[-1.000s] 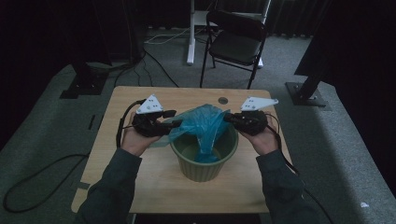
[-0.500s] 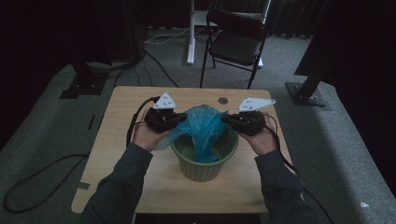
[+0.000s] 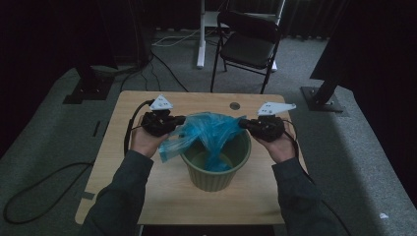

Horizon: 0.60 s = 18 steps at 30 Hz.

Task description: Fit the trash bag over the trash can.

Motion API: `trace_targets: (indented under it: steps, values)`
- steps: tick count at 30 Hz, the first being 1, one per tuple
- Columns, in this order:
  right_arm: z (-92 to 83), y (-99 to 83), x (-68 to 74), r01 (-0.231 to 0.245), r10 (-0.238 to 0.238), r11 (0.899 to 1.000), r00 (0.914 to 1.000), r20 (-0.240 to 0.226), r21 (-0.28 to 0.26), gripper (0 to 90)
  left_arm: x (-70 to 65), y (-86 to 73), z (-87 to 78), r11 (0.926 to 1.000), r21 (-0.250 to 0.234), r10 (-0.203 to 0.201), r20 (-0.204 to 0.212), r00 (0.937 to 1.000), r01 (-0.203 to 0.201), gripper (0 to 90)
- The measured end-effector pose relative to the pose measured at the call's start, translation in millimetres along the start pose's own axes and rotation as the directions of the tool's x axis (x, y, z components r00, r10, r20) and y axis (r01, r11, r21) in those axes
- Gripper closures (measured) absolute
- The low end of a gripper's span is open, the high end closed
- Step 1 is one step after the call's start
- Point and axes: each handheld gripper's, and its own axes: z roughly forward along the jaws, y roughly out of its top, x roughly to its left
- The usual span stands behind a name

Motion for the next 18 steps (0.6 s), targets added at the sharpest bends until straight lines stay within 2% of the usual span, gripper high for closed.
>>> trace_targets:
  steps: [4, 9, 14, 15, 18]
  values:
    - [2.3, -4.8, -3.6, -0.019, 0.019, 1.000, 0.9998, 0.005, 0.023, 88.5, 6.0, -9.4, 1.5, 0.9992, 0.031, -0.026, 0.000, 0.9997, 0.026, 89.8]
    - [5.4, -8.0, -10.3, -0.044, 0.044, 0.999, 0.9988, 0.021, 0.029, 88.5, 10.9, -11.5, 6.2, 0.9974, 0.053, -0.050, 0.001, 0.9987, 0.050, 89.8]
    - [13.8, -9.1, -21.7, -0.091, 0.088, 0.995, 0.9950, 0.046, 0.046, 88.5, 17.3, -9.7, 14.4, 0.9953, 0.060, -0.076, -0.004, 0.9971, 0.076, 89.8]
    - [16.0, -10.8, -27.2, -0.116, 0.113, 0.992, 0.9920, 0.056, 0.045, 88.5, 19.9, -10.4, 17.2, 0.9941, 0.062, -0.089, -0.009, 0.9960, 0.090, 89.8]
    - [17.7, -12.9, -31.0, -0.133, 0.130, 0.990, 0.9896, 0.063, 0.049, 88.5, 24.6, -12.6, 21.9, 0.9915, 0.072, -0.108, -0.014, 0.9940, 0.109, 89.8]
